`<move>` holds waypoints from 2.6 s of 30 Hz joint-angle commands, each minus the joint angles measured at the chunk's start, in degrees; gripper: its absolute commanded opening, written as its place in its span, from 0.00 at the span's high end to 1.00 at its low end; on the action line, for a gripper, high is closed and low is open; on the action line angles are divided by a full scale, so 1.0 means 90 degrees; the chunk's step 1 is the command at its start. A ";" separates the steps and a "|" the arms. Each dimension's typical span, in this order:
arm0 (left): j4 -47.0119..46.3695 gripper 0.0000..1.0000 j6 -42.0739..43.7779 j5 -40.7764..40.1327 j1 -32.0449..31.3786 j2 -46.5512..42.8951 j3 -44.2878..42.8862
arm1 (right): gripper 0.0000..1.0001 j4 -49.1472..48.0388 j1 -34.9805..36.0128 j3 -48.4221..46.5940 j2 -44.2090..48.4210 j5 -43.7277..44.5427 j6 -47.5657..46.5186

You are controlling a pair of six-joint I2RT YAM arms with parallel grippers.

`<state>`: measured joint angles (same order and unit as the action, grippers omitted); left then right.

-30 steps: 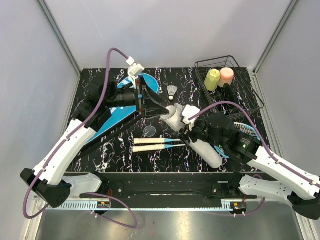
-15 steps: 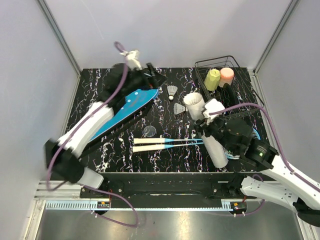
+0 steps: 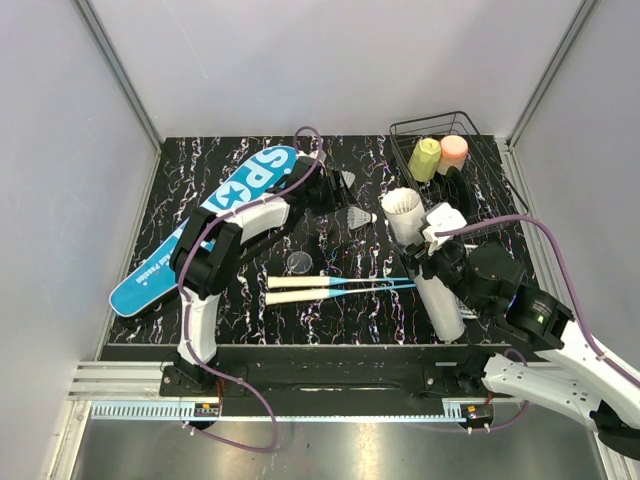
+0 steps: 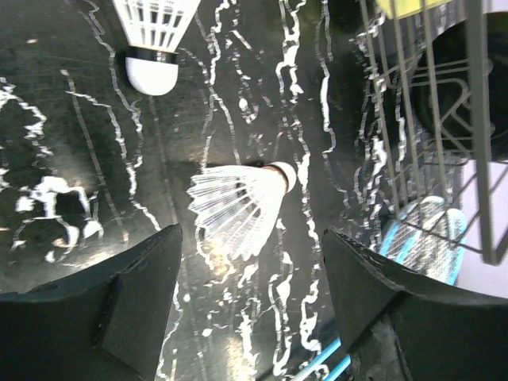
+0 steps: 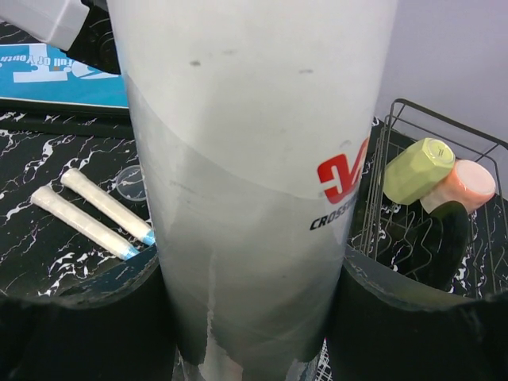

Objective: Pack up the badminton gear

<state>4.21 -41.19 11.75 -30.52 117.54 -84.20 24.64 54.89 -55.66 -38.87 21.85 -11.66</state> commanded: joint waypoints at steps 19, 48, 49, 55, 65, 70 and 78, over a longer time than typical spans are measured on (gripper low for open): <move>-0.1572 0.91 -0.1587 0.0570 -0.0105 0.0273 0.0019 | 0.68 -0.0199 0.0024 -0.0154 -0.0016 -0.0123 0.0192; 0.2599 0.99 0.2926 0.4368 0.0638 -0.6527 0.0899 | 0.68 0.0250 0.0034 -0.0623 -0.2087 -0.2280 -0.0765; 0.2599 0.99 0.2868 0.4455 0.0628 -0.6488 0.0880 | 0.68 0.0202 0.0043 -0.0613 -0.2058 -0.2339 -0.0765; 0.2901 1.00 0.3072 0.4671 0.0472 -0.6146 0.0626 | 0.68 0.0016 0.0043 -0.0525 -0.1863 -0.2613 -0.0814; 0.2708 0.98 0.2868 0.5198 -0.0094 -0.5472 0.0401 | 0.68 -0.0043 0.0043 -0.0476 -0.1726 -0.2847 -0.0833; 0.2102 0.45 0.2468 0.5276 -0.0173 -0.5501 0.0547 | 0.68 -0.0131 0.0043 -0.0407 -0.1609 -0.2896 -0.0804; 0.0890 0.09 0.1628 0.5423 -0.0455 -0.5531 0.1046 | 0.69 -0.0131 0.0043 -0.0407 -0.1608 -0.2945 -0.0745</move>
<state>20.45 -22.41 58.52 -32.64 68.45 -75.44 27.46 54.98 -58.81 -54.13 -3.22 -18.22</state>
